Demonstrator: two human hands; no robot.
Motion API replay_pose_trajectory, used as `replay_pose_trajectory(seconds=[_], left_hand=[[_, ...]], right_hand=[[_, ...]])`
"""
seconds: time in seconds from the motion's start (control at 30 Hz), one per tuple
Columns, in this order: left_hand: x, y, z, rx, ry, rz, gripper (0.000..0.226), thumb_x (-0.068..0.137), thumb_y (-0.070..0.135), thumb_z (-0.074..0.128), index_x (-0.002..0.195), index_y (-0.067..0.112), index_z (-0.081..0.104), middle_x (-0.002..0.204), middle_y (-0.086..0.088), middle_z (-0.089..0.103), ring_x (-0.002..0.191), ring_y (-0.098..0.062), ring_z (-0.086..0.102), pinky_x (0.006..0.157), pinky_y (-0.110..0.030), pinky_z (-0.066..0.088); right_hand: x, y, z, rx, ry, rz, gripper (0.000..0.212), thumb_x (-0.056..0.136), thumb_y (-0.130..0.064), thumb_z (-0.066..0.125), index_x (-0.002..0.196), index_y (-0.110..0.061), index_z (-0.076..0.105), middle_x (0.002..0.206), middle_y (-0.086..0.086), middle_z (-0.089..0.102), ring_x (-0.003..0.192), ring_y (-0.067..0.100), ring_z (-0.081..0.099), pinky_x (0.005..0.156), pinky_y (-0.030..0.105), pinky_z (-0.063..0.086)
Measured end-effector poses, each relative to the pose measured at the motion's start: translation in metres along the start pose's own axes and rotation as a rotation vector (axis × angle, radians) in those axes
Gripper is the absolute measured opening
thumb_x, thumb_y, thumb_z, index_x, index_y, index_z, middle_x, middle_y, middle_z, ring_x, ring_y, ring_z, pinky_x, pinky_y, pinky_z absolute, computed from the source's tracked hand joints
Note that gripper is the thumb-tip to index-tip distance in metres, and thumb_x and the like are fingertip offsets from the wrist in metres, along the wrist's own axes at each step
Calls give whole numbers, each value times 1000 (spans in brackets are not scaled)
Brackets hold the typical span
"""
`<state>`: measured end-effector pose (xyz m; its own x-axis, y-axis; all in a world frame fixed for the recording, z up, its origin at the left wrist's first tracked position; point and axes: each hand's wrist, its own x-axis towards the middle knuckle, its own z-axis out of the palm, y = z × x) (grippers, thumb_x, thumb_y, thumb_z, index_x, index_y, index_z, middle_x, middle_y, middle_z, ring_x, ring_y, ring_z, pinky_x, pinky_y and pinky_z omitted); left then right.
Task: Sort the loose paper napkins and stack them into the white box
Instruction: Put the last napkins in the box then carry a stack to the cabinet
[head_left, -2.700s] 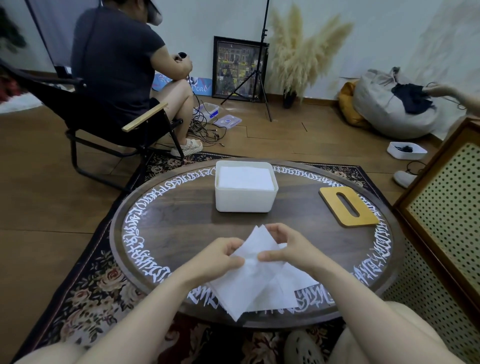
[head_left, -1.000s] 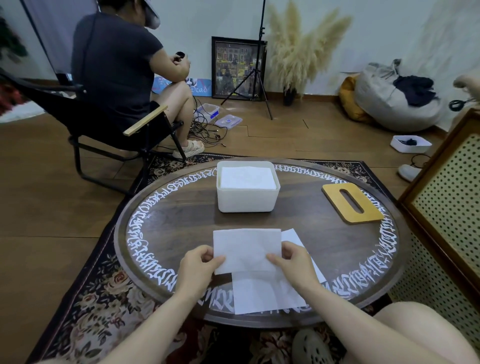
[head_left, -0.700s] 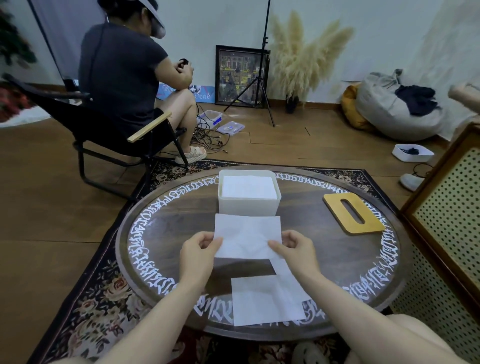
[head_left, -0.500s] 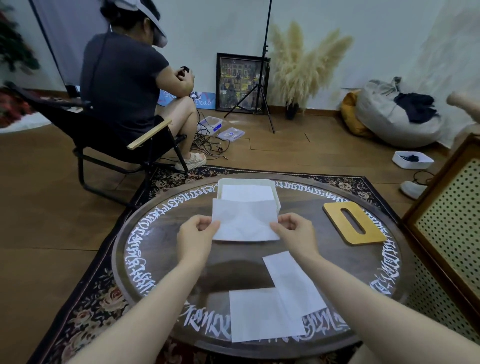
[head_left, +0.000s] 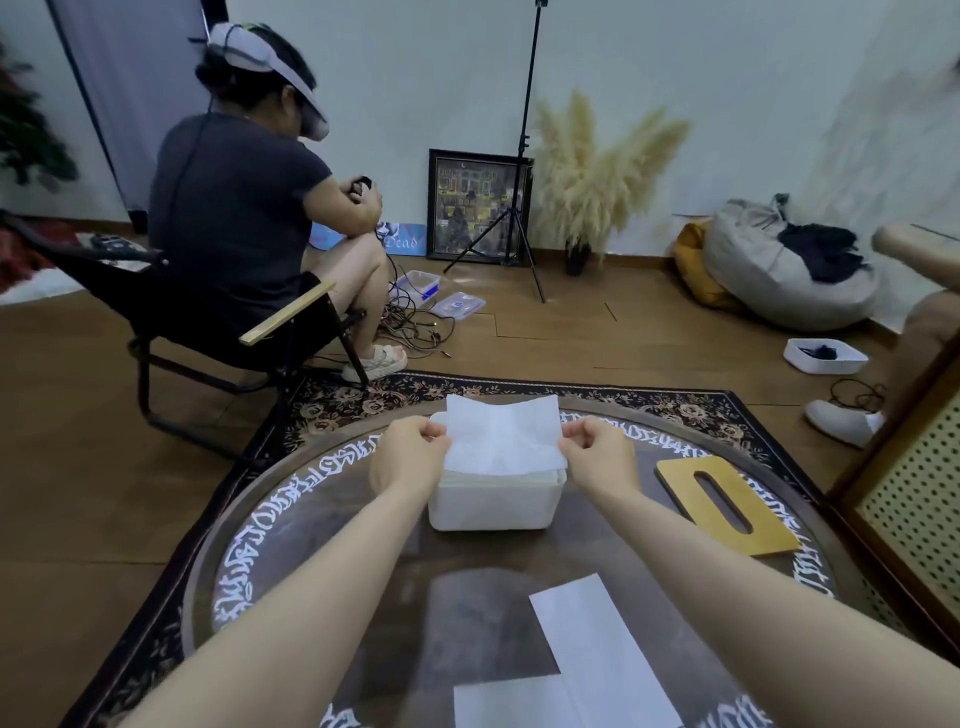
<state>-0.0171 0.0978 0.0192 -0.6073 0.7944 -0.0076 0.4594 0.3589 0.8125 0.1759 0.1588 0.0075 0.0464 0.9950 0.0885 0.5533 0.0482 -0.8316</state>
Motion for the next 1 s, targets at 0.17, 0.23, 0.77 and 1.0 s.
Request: replay_pose_trajectory(seconds=[0.17, 0.23, 0.77, 1.0], left_hand=[[7, -2, 10, 73, -2, -3, 14, 87, 23, 60, 99, 27, 66, 104, 5, 67, 100, -20, 60, 76, -26, 38], [11, -6, 13, 86, 7, -4, 14, 86, 23, 60, 99, 27, 65, 104, 4, 67, 100, -21, 60, 76, -27, 40], [20, -17, 18, 426, 26, 416, 32, 89, 32, 60, 121, 28, 57, 123, 6, 52, 117, -18, 43, 94, -32, 33], [32, -10, 28, 517, -411, 544, 44, 89, 30, 63, 131, 33, 54, 137, 8, 48, 128, -15, 43, 103, -35, 36]], right_hand=[[8, 5, 8, -53, -23, 15, 13, 87, -13, 60, 85, -26, 62, 72, -12, 55, 87, 18, 57, 77, 33, 48], [10, 6, 10, -61, -35, 17, 13, 87, -13, 60, 87, -26, 62, 72, -12, 53, 86, 18, 56, 79, 34, 48], [15, 7, 10, -310, -56, -226, 20, 85, -21, 67, 104, -19, 63, 103, -3, 61, 105, 18, 52, 86, 33, 42], [18, -6, 27, -508, -420, -416, 39, 86, -22, 67, 124, -26, 61, 125, -2, 57, 119, 19, 49, 102, 37, 38]])
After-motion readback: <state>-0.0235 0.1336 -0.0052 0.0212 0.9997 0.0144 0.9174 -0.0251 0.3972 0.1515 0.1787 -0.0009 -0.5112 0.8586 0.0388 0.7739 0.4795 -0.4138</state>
